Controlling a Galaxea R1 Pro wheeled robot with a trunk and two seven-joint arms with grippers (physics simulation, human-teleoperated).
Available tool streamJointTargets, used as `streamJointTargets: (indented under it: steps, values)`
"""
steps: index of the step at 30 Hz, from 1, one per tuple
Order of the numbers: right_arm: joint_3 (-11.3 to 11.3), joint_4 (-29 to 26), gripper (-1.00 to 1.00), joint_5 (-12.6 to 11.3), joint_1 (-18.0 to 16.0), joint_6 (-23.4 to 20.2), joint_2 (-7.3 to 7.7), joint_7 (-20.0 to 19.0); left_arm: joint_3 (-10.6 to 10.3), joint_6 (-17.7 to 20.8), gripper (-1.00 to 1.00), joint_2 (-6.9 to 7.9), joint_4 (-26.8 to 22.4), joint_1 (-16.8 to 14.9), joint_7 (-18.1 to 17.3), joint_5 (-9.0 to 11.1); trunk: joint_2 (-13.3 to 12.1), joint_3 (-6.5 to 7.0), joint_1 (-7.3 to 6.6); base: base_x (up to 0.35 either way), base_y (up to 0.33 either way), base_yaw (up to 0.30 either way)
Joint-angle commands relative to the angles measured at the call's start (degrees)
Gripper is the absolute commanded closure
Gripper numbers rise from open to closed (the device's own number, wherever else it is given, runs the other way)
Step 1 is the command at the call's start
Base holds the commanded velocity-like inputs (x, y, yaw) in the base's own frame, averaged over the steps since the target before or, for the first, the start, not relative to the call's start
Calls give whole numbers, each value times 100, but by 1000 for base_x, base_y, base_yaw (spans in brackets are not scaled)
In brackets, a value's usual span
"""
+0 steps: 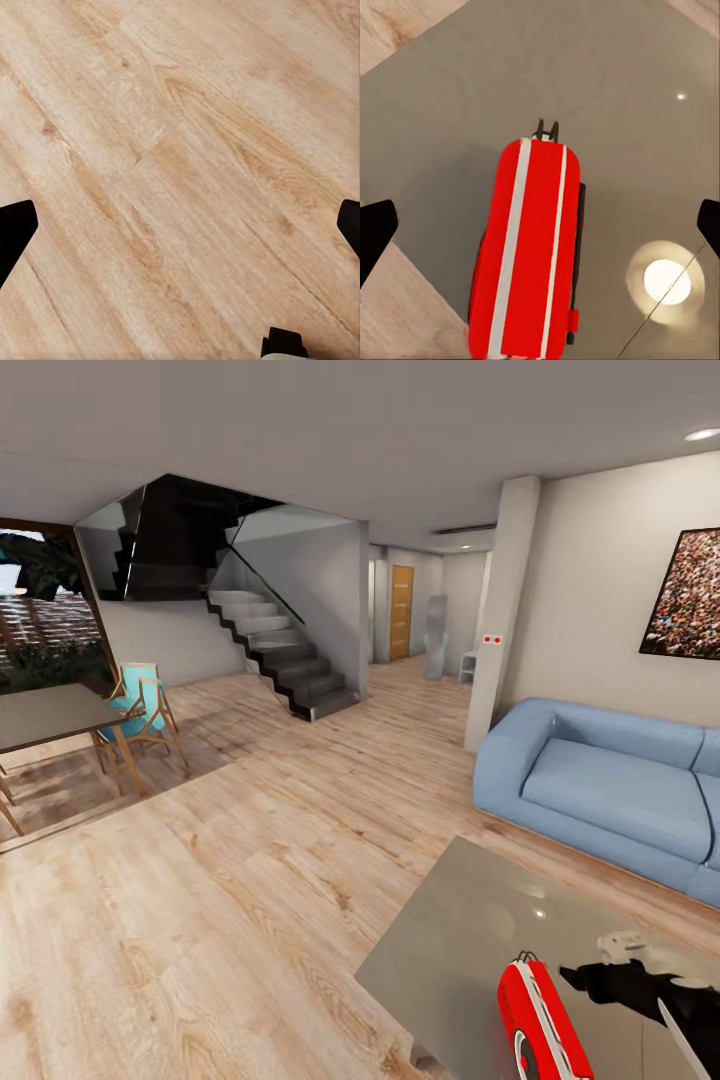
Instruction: Turn on the radio receiver that's on the table in the living room.
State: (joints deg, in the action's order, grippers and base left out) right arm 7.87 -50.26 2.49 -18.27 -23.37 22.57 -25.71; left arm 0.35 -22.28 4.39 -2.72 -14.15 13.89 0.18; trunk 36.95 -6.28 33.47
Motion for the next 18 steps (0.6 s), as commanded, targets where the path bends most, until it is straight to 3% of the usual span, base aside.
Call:
streamJointTargets:
  steps: [1,18]
  values:
    - [-32,34,-100,-6,0,-3,-2,-2,0,0,-100,0,0,0,0,0,0,0,0,0,0,0]
    - [-59,436,-100,-38,-1,-62,-79,4,11,-13,-100,18,0,0,0,0,0,0,0,0,0,0]
